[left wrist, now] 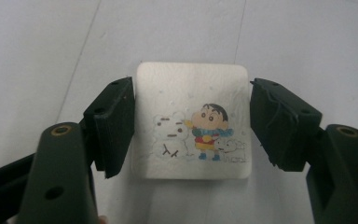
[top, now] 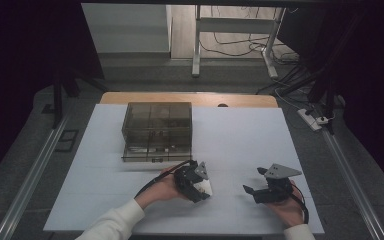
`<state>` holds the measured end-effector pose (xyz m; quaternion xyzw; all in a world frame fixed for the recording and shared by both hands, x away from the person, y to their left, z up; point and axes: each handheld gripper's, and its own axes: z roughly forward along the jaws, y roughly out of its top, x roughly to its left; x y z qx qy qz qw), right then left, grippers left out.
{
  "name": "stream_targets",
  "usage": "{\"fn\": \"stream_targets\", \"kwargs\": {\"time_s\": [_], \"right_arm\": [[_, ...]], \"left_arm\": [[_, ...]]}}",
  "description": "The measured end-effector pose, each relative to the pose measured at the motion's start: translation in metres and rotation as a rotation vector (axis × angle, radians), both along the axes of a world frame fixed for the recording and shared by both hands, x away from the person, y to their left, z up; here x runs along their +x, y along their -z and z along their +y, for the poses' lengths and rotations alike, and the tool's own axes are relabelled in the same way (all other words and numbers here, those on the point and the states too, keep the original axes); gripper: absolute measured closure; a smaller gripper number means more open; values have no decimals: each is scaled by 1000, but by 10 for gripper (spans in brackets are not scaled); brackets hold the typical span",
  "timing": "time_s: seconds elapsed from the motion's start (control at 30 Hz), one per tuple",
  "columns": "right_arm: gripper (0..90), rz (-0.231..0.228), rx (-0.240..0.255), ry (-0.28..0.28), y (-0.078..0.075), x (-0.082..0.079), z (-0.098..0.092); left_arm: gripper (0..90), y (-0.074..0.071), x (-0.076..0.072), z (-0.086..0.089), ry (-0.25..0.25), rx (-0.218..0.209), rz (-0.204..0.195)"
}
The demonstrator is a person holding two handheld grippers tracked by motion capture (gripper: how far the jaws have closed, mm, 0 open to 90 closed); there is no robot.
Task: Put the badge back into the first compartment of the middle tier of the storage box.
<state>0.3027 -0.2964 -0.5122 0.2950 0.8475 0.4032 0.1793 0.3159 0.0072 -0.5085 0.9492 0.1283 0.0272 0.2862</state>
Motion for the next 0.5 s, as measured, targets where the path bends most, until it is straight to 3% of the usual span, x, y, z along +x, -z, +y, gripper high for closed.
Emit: {"fn": "stream_targets", "kwargs": {"time_s": [0.5], "right_arm": [[146, -1, -3, 3, 0, 0, -1]], "left_arm": [[329, -20, 6, 19, -44, -89, -21]]}}
